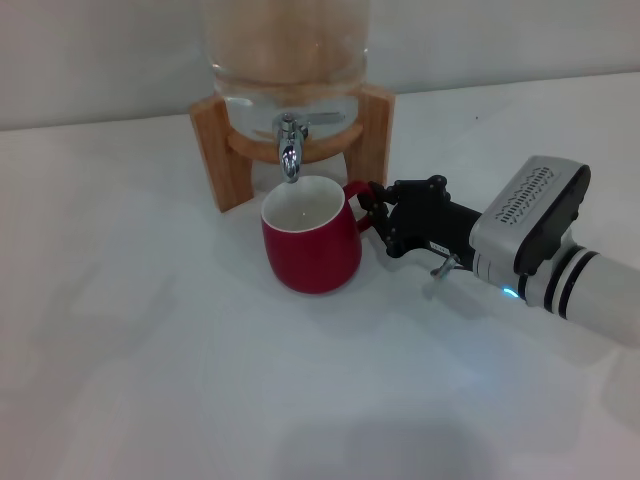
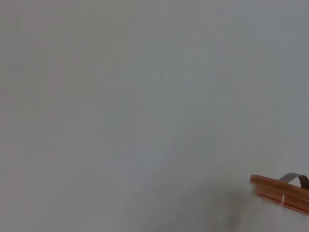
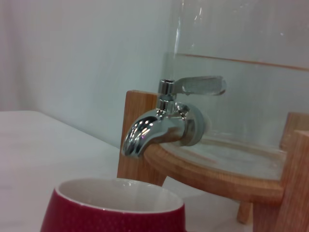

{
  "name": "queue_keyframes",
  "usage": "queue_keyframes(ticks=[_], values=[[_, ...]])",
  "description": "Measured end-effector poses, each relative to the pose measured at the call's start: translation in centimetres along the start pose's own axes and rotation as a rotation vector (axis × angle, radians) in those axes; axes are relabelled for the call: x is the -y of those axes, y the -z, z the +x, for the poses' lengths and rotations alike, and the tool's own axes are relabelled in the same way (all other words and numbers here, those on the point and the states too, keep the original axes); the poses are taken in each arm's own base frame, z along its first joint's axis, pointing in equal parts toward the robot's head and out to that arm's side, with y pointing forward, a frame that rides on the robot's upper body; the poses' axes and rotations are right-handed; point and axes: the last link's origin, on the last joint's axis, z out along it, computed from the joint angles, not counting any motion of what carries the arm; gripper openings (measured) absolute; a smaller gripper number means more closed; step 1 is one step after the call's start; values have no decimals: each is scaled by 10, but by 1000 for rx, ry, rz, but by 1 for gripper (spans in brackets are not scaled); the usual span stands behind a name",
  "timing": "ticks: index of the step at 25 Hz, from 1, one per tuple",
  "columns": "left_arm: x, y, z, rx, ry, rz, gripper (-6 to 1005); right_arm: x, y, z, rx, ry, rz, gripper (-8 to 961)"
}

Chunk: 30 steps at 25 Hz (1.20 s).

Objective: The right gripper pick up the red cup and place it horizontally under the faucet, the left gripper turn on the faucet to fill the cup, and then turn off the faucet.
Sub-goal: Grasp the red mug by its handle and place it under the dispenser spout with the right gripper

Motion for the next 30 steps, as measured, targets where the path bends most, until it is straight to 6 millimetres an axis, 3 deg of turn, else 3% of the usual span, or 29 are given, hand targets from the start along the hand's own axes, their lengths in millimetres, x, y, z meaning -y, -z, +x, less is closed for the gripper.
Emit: queue_keyframes(ticks=[19, 30], values=[[0, 0, 0, 0, 4, 0, 870, 2, -3, -1, -9, -1, 7, 94], [1, -1, 1, 1, 7, 2, 868, 2, -5, -4, 1, -5, 5, 168]])
